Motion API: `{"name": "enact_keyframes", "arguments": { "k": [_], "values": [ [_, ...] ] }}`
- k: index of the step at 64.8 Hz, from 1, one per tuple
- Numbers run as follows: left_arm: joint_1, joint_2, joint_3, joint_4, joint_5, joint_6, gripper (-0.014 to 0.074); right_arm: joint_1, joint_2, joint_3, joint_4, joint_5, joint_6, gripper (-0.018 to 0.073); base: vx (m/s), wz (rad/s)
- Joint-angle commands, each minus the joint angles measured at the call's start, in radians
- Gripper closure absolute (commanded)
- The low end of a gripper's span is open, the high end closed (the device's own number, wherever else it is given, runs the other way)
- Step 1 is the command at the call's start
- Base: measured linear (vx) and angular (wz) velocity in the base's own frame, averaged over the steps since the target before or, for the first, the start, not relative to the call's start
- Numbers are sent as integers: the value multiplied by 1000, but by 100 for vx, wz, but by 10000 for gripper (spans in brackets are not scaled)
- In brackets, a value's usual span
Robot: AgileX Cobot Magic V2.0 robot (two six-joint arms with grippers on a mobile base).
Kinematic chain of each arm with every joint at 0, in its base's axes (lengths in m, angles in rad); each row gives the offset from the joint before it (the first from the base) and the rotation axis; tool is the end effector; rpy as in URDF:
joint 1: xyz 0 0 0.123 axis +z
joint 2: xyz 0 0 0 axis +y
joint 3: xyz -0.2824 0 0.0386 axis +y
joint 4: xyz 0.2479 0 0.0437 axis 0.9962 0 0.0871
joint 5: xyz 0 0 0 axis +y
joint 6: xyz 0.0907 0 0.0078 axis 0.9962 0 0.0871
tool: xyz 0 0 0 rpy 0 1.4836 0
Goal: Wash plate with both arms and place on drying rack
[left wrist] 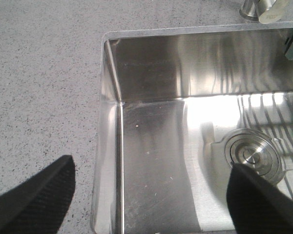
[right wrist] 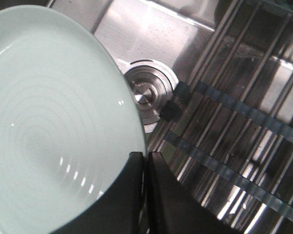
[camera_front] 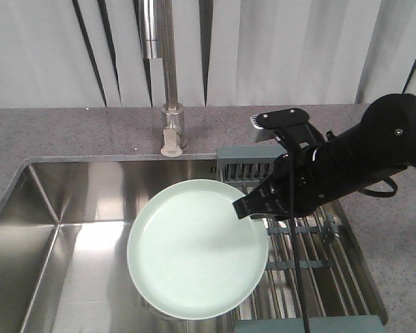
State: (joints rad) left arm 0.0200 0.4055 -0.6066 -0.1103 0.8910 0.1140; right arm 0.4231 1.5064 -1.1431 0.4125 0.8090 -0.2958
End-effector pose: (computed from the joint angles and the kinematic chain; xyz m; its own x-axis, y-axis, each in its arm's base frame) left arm 0.0648 -0.0065 0.3109 -0.5615 0.0331 -0.8268 0.0758 0.9971 -0.0116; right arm 0.2732 0.1520 0.2848 -0.7857 -0.3564 -0.5057 -0.5285 0.8116 0.2491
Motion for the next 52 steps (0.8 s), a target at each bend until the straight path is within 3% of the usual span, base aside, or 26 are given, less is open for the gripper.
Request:
{"name": "enact_keyframes", "arguments": {
  "k": [1, 22, 52],
  "values": [
    [-2, 7, -25, -10, -56, -10, 11, 43, -35, -25, 34, -87, 25, 561, 0, 0],
    [-2, 7, -25, -10, -56, -10, 11, 105, 98, -170, 32, -84, 60, 561, 0, 0],
    [-2, 7, -25, -10, -56, -10, 11, 70, 317, -512, -19, 24, 60, 561, 0, 0]
  ]
}}
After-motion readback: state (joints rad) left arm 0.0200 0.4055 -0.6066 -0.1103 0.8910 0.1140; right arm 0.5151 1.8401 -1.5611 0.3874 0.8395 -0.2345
